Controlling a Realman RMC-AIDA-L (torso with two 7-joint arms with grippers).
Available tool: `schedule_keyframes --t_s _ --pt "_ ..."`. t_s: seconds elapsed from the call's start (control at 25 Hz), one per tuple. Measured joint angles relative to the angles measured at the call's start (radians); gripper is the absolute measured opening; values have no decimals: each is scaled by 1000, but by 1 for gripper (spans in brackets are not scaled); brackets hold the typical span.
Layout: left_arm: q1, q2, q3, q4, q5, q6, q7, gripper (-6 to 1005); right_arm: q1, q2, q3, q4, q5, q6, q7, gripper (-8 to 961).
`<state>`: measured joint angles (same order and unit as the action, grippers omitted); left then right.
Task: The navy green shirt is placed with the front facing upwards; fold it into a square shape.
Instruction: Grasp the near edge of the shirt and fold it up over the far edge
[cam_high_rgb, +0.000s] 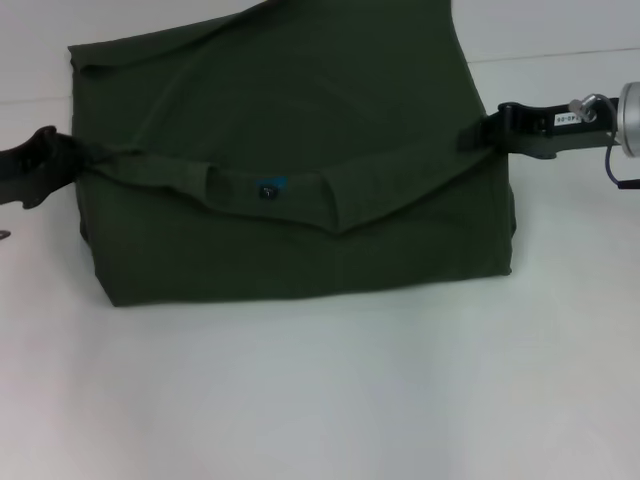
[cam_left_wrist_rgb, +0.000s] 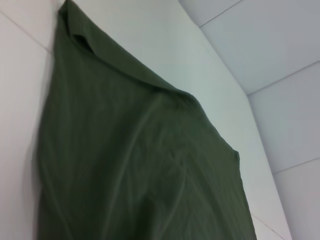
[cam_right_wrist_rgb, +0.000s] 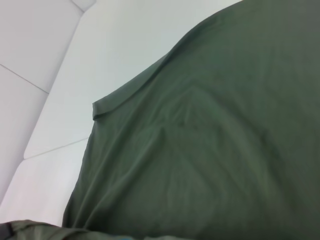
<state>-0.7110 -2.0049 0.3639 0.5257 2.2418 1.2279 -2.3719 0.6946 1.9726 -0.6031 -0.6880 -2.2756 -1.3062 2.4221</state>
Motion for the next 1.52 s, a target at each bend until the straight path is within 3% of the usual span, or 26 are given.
schedule_keyframes --t_s 0.56,0.88,1.52 --pt "-45 16 4 9 -1 -57 2 26 12 22 -3 0 88 150 -55 40" --pt "-49 18 6 3 -1 -95 36 26 17 56 -3 2 129 241 -127 40" --pt "-96 -2 23 -35 0 -145 70 26 -10 56 5 2 131 263 -129 72"
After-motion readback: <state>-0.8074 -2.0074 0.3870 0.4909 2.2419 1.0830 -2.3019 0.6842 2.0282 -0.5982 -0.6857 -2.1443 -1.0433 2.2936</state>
